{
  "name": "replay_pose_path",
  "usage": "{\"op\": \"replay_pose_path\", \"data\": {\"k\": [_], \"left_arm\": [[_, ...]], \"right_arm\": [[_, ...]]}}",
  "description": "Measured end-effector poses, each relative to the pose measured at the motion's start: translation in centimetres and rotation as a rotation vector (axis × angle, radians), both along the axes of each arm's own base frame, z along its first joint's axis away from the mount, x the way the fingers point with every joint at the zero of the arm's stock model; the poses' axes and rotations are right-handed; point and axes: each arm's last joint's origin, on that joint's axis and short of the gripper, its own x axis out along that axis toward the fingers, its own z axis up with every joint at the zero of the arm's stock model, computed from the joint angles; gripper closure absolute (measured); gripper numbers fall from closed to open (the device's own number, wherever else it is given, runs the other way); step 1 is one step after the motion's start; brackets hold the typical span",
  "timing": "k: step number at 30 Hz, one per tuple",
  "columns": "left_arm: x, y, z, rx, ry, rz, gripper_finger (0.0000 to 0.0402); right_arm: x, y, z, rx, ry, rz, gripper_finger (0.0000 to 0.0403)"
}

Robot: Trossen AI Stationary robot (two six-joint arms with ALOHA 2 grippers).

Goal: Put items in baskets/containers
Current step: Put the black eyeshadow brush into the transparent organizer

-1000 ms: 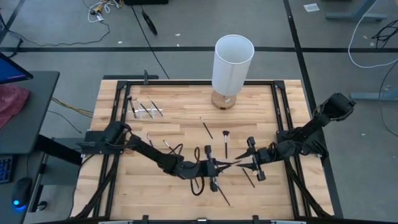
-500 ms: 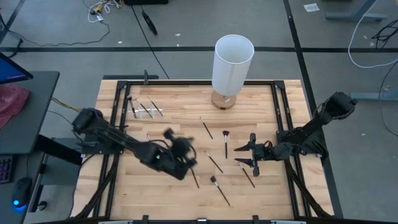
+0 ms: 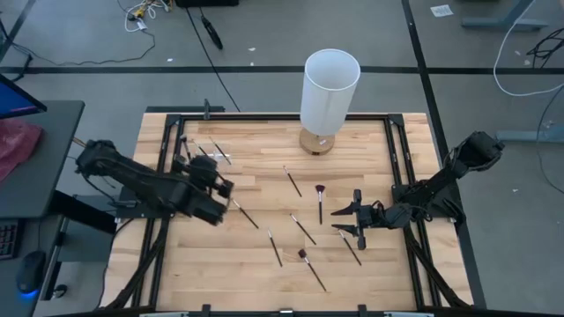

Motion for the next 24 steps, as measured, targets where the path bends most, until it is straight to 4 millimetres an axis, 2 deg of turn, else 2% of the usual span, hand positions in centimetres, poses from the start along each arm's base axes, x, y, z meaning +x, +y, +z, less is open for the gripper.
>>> {"op": "replay_pose_path", "data": {"k": [5, 12, 18, 24], "left_arm": [[-3.2, 2.7, -0.5, -0.042, -0.066, 0.08, 0.0388], [-6.7, 6.0, -3.1, -0.101, -0.158, 0.217, 0.0388], [-7.4, 7.6, -4.6, -0.098, -0.187, 0.254, 0.0387], [-7.1, 8.6, -4.4, -0.141, -0.167, 0.264, 0.0386]], "right_arm": [[0.0, 0.0, 0.0, -0.004, 0.0, 0.001, 0.0239], [0.0, 0.0, 0.0, -0.023, -0.001, 0.003, 0.0239], [0.3, -0.4, 0.2, -0.014, -0.018, -0.023, 0.0239], [0.5, -0.8, 0.3, -0.006, -0.026, -0.042, 0.0239]]}}
